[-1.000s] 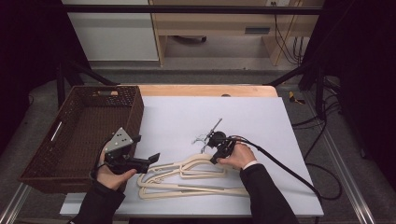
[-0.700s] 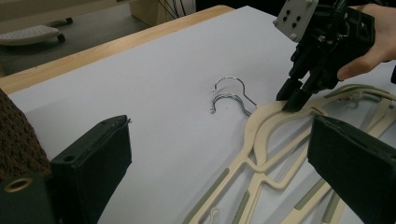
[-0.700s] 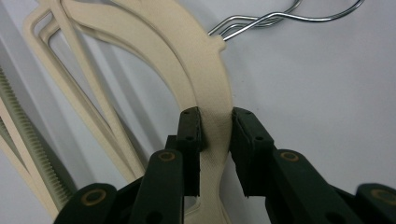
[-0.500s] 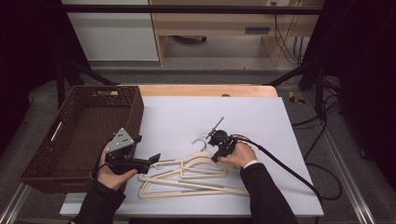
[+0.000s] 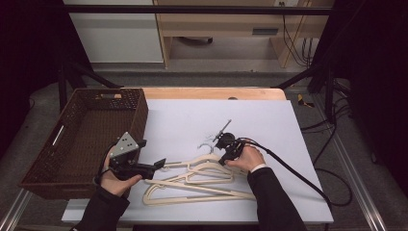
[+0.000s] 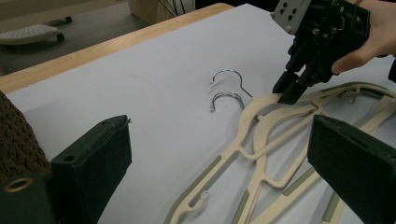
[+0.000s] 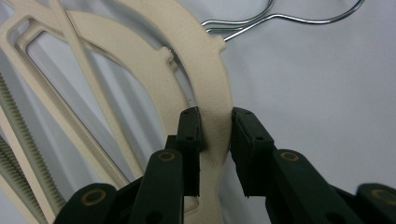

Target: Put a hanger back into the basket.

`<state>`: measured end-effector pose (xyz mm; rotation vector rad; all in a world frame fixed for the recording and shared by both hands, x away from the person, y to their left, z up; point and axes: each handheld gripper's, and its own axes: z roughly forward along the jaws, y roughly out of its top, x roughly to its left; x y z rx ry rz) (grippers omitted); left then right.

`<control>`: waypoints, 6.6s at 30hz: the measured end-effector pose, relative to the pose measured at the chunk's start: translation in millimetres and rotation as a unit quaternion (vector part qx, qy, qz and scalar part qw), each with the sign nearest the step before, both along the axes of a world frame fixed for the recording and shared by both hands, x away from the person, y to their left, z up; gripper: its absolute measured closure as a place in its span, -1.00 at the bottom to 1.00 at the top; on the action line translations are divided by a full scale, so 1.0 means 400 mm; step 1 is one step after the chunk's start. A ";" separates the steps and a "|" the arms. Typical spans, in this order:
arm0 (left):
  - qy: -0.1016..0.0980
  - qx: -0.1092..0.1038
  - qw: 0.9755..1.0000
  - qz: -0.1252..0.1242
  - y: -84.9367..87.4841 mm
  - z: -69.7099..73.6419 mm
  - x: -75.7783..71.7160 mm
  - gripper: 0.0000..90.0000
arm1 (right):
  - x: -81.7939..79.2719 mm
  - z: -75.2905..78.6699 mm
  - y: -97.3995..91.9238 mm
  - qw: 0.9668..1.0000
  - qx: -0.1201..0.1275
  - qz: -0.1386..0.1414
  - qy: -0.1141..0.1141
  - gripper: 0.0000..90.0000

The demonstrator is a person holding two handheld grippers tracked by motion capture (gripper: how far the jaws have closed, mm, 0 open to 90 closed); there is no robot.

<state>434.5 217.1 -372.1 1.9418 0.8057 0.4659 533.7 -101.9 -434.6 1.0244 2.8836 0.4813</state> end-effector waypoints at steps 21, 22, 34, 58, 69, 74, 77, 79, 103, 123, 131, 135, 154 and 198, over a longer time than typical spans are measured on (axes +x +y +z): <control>0.002 0.004 1.000 -0.001 -0.003 -0.002 0.001 -0.86 | 0.005 -0.031 -0.006 0.999 -0.033 -0.001 -0.020 0.43; 0.002 0.004 1.000 -0.001 -0.003 -0.002 0.001 -0.86 | 0.008 -0.034 -0.006 0.999 -0.032 0.008 -0.023 0.45; 0.002 0.004 1.000 0.000 -0.004 -0.001 0.000 -0.86 | 0.008 -0.031 -0.003 1.000 -0.029 -0.003 -0.011 0.65; -0.007 -0.002 1.000 -0.001 0.003 0.022 -0.010 -0.86 | -0.037 0.093 -0.056 0.997 -0.002 0.014 -0.074 0.66; 0.003 -0.010 1.000 -0.016 -0.006 0.051 -0.027 -0.85 | -0.106 0.169 -0.077 0.992 0.036 0.061 -0.105 0.66; 0.017 0.000 0.999 -0.039 -0.027 0.061 -0.032 -0.84 | -0.139 0.190 -0.062 0.987 0.046 0.092 -0.122 0.66; 0.027 0.003 0.998 -0.049 -0.035 0.063 -0.032 -0.83 | -0.150 0.197 -0.056 0.986 0.045 0.103 -0.125 0.66; 0.038 0.005 0.997 -0.061 -0.044 0.066 -0.028 -0.82 | -0.164 0.205 -0.049 0.983 0.047 0.116 -0.133 0.66; 0.129 0.099 0.973 -0.164 -0.195 0.080 0.017 -0.58 | -0.251 0.252 -0.022 0.960 0.067 0.198 -0.184 0.66; 0.208 0.108 0.945 -0.226 -0.269 0.052 0.045 0.29 | -0.266 0.252 -0.005 0.951 0.070 0.223 -0.201 0.66; 0.233 0.087 0.943 -0.223 -0.267 0.048 0.051 0.63 | -0.269 0.247 0.002 0.948 0.075 0.227 -0.211 0.66; 0.248 0.078 0.942 -0.213 -0.264 0.047 0.057 0.69 | -0.267 0.249 0.002 0.946 0.078 0.229 -0.215 0.66; 0.258 0.042 0.941 -0.215 -0.256 0.077 0.040 0.91 | -0.272 0.255 0.001 0.941 0.087 0.230 -0.231 0.67; 0.085 0.011 0.989 -0.124 -0.146 0.319 0.038 0.91 | -0.287 0.150 -0.377 0.907 0.281 -0.128 -0.288 -0.82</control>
